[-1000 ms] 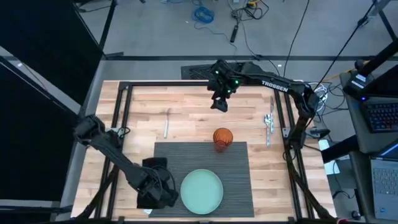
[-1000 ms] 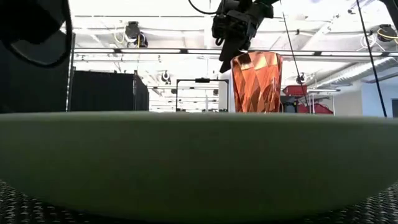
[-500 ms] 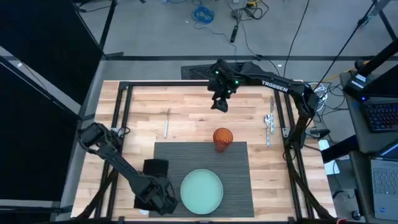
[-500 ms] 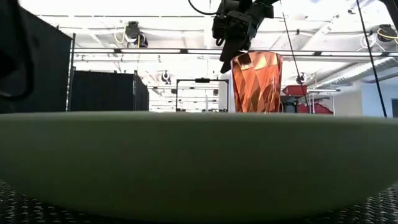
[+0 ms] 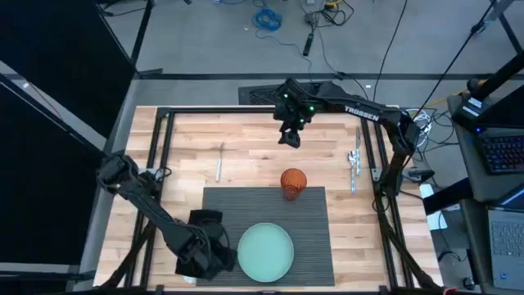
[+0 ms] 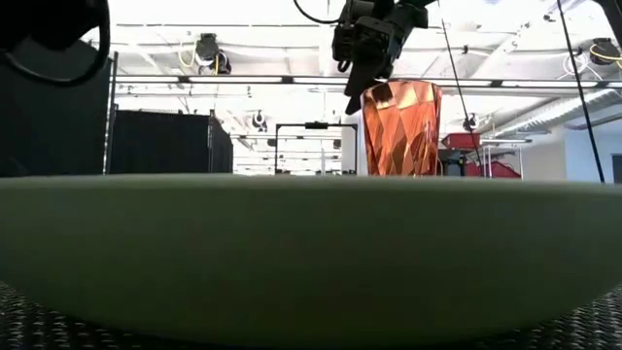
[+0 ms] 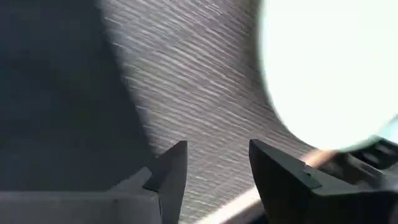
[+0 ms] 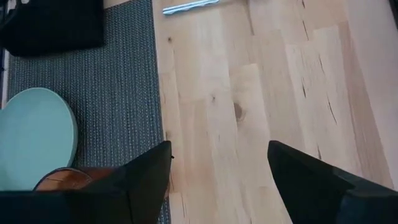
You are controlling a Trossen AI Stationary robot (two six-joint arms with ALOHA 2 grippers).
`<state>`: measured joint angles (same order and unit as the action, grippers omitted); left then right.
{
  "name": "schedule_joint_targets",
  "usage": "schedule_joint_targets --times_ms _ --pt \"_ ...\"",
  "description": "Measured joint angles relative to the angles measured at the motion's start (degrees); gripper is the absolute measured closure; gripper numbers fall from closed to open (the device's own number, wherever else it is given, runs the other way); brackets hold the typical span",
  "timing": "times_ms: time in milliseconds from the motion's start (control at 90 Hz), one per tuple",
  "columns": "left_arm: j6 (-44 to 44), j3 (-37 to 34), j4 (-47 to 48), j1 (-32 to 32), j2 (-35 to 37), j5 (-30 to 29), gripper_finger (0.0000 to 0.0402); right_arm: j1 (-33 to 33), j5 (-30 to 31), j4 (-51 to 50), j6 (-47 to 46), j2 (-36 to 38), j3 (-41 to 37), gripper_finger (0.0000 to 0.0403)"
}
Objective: Set table place
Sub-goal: Put the black napkin on the gray mat to the left of the green plate
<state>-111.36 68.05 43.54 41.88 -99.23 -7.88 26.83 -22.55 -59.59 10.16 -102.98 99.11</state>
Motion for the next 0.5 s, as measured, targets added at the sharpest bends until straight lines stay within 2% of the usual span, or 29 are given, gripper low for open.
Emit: schedule_joint_targets --times_ms 167,322,500 --pt "2.09 -0.24 13.34 -5.42 2.05 -0.03 0.0245 0.0 0.0 0.06 -1.33 0.0 0.0 0.0149" --pt "12.24 -4.13 12.46 -11.38 4.24 2.43 0.0245 0.0 0.01 -0.13 -3.61 0.0 0.0 0.0149" --pt "20.58 -9.88 10.26 -15.14 4.79 6.4 0.0245 -0.16 0.06 -1.95 -8.24 0.0 0.0 0.0149"
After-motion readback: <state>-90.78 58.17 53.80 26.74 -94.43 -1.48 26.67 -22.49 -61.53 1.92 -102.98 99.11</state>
